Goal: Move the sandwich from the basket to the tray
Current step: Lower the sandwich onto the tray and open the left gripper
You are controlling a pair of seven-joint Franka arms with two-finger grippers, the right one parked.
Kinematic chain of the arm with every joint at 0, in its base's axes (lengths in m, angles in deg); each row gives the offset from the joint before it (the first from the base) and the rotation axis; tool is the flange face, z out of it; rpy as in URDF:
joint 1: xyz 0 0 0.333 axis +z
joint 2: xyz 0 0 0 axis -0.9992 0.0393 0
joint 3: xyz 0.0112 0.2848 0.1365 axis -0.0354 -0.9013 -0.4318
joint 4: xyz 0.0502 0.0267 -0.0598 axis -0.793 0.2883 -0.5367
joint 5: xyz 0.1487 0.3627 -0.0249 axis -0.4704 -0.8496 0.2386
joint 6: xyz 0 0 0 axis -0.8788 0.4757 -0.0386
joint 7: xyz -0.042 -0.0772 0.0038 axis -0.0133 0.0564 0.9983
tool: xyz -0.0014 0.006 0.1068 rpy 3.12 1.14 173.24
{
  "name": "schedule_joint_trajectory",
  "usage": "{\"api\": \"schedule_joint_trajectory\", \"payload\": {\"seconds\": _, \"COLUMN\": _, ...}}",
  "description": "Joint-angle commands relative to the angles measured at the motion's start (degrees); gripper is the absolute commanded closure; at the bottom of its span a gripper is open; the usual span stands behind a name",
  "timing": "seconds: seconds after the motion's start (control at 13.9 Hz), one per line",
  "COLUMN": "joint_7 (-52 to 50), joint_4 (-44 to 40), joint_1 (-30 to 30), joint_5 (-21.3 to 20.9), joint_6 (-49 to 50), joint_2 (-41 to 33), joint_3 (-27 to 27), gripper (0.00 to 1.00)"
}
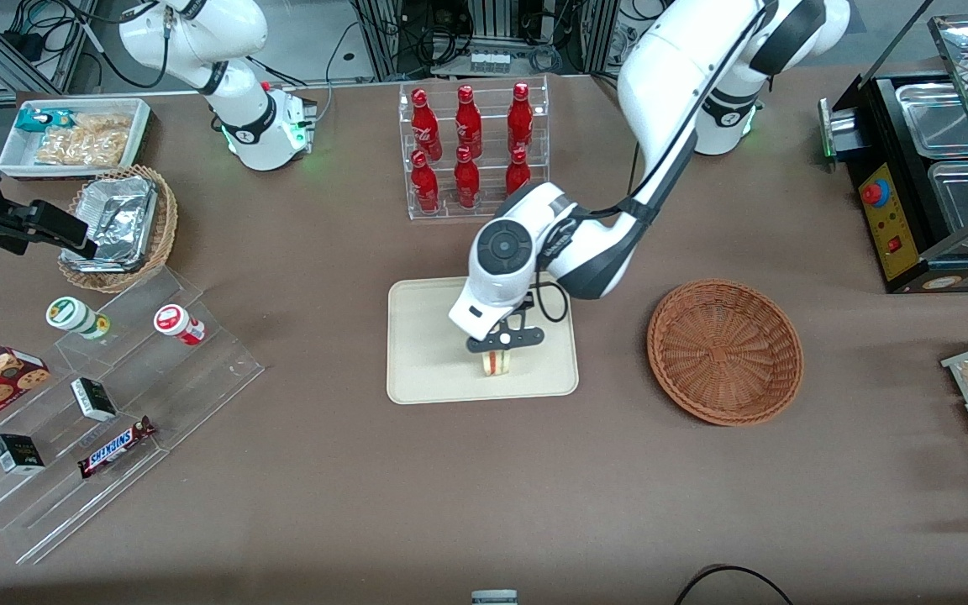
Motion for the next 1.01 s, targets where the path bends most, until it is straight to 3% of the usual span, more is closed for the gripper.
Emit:
{"api": "schedule_joint_trajectory", "payload": {"seconds": 0.0, "joint_7": -4.1, "joint_4": -5.2, "joint_1": -2.3, "joint_5": -3.8, "joint_6": -0.5, "joint_2": 4.3, "joint_3": -0.7, "gripper": 0.94}}
{"api": "schedule_joint_trajectory", "payload": {"seconds": 0.36, "joint_7": -4.5, "joint_4": -4.9, "joint_1": -2.8, "joint_5": -4.0, "joint_6": -2.2, "joint_2": 5.4, "joint_3": -0.6, "gripper": 0.93}}
{"api": "schedule_joint_trajectory", "payload": {"seconds": 0.43, "joint_7": -4.7, "joint_4": -5.0, "joint_1": -2.8, "joint_5": -3.9, "joint_6": -2.9, "joint_2": 5.6, "joint_3": -0.5, "gripper": 0.77}}
{"api": "schedule_joint_trajectory", "payload": {"seconds": 0.51, "joint_7": -4.6, "joint_4": -5.0, "joint_1": -2.7, "joint_5": -3.5, "joint_6": -3.2, "joint_2": 5.4, "joint_3": -0.5, "gripper": 0.16}}
{"api": "schedule_joint_trajectory", "payload": {"seconds": 0.58, "joint_7": -4.4, "joint_4": -4.6, "joint_1": -2.3, "joint_5": -3.4, "joint_6": -3.2, "joint_2": 5.0, "joint_3": -0.5, "gripper": 0.00}}
{"api": "schedule_joint_trajectory", "payload": {"seconds": 0.94, "joint_7": -4.2, "joint_4": -3.3, "joint_1": -2.2, "joint_5": -4.4, "joint_6": 4.1, "joint_2": -2.5, "joint_3": -1.0, "gripper": 0.00}}
